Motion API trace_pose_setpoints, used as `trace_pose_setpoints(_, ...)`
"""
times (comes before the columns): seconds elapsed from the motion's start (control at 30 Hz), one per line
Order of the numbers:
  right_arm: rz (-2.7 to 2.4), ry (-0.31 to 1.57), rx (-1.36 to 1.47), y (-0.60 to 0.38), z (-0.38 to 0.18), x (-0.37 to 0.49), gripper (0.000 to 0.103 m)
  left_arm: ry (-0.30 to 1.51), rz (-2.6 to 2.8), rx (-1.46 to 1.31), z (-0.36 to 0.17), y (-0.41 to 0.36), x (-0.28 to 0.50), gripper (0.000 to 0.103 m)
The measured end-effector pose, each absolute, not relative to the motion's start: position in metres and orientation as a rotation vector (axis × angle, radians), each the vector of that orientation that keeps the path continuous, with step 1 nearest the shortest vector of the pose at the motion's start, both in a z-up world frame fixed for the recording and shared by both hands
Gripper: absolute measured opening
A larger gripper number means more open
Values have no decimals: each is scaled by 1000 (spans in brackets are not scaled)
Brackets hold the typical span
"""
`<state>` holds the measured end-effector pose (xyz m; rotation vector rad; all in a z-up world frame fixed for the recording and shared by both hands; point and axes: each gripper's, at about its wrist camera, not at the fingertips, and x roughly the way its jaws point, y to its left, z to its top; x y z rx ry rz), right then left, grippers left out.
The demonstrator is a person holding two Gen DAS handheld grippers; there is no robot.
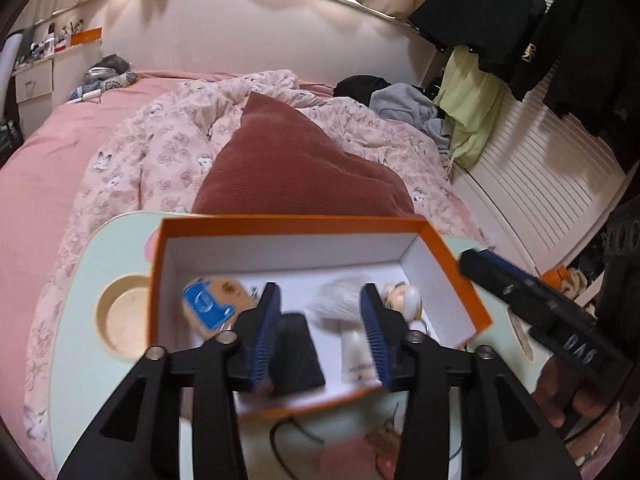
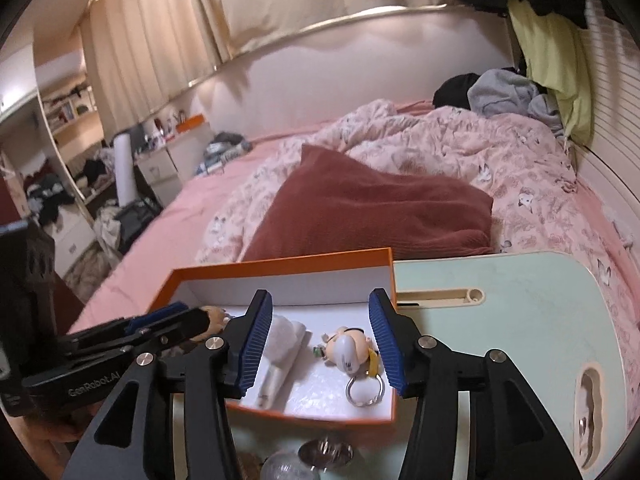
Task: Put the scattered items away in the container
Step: 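Open both grippers and withdraw them from the box, then grasp the gold-capped clear tube with the right gripper while the left grasps the pink heart case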
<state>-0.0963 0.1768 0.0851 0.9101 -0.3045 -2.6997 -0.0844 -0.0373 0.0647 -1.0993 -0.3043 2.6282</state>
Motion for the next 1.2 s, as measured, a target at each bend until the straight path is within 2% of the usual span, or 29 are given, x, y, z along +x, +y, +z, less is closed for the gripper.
trace_pose_setpoints(0.1,-2710,-321,908,182,89,-73,52,-312,2617,-1137,65,-41,-65,68)
trace_pose_setpoints(0.17,-2729,-300,926,183,86,-54,52,-297,2617,-1155,65,-39,-46,69)
trace_pose_setpoints(0.3,-2755,-213,969,181,63,-15,52,-158,2673,-1087,68,-28,-3,70)
trace_pose_setpoints(0.43,-2700,-164,1056,179,40,1,52,-110,2741,-928,71,-27,28,70)
trace_pose_setpoints(0.63,-2688,-107,1035,173,37,8,52,-178,2630,-1042,50,-37,33,70)
trace_pose_setpoints(0.9,-2669,-93,1061,169,30,8,52,-289,2729,-1111,40,-74,-38,70)
trace_pose_setpoints(1.0,-2664,-77,1065,166,30,8,52,-309,2741,-1093,43,-75,-36,70)
trace_pose_setpoints(1.1,-2625,-34,1040,157,31,12,41,-324,2717,-1061,40,-68,-15,70)
trace_pose_setpoints(1.2,-2575,51,1016,139,32,15,40,-282,2715,-1073,28,-54,10,70)
